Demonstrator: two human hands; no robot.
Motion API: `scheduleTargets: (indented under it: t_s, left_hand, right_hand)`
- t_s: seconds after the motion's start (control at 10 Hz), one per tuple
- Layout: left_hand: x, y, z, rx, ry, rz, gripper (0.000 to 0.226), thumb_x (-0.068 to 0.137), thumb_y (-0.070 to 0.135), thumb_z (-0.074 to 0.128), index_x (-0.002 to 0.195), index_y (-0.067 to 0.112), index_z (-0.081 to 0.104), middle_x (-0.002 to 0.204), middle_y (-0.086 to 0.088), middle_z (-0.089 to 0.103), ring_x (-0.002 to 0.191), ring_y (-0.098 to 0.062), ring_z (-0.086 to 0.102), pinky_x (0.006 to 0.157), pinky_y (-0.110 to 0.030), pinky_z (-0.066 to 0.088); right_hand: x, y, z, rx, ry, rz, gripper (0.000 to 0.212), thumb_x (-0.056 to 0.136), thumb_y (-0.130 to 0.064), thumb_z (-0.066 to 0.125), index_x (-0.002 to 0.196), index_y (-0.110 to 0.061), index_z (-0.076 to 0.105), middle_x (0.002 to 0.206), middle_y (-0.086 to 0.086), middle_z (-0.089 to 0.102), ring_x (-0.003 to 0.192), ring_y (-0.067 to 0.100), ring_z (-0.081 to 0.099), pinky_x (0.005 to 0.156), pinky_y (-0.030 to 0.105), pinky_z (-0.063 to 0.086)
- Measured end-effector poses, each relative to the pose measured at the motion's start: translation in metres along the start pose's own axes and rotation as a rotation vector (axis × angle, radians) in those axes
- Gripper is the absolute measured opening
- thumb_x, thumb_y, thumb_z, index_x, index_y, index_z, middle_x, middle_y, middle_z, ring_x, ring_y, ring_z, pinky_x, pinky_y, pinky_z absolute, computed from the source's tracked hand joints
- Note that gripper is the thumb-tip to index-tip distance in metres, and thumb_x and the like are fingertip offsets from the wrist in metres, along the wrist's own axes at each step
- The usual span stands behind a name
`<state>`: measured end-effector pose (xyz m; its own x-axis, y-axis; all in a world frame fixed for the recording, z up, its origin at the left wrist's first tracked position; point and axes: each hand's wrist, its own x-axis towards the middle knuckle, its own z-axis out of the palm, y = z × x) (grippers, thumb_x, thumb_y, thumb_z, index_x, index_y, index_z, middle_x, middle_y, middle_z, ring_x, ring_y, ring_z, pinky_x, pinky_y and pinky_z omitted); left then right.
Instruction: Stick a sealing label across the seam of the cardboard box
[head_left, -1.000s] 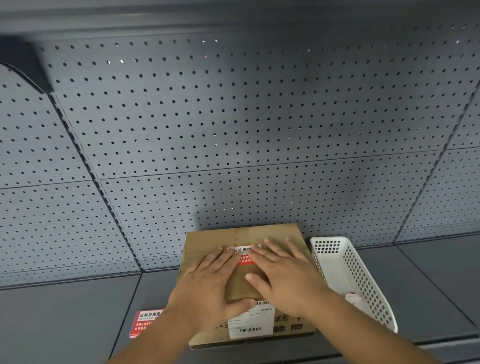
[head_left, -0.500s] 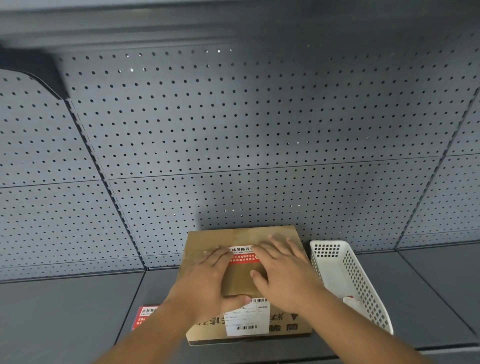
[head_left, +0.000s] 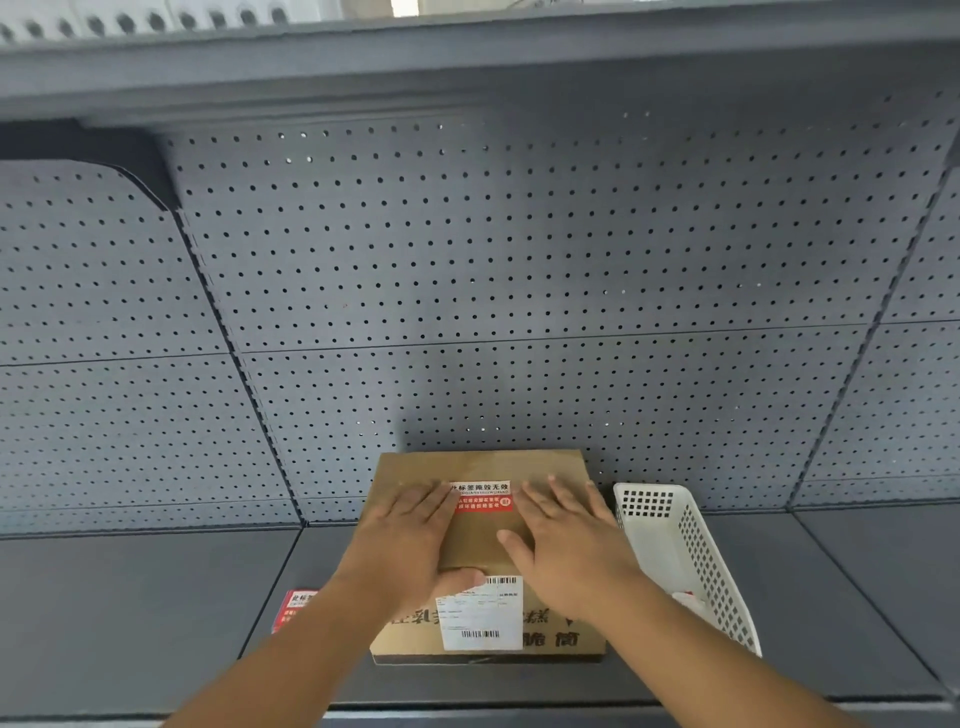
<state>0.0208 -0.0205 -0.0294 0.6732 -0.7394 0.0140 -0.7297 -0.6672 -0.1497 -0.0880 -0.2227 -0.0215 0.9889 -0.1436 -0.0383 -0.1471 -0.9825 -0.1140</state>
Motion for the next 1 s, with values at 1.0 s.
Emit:
scheduleTargets:
  t_s: [1.0]
  left_hand:
    - [-0.176,0.028,-0.042,-0.534,0.272,-0.11,0.063,0.095,0.069,0.042,0.148,0.035,0.04,0.15,0.006,0.048,0.134,-0.025,0.045,0.102,-0.047,0.048]
  right_hand:
    - [-0.174,-0.108,-0.029,0.452,0.333,0.215,0.063,0.101,-0.063,0.036,0.155,-0.031,0.029,0.16,0.001,0.04,0.144,0.027,0.036,0.11,0.049,0.041]
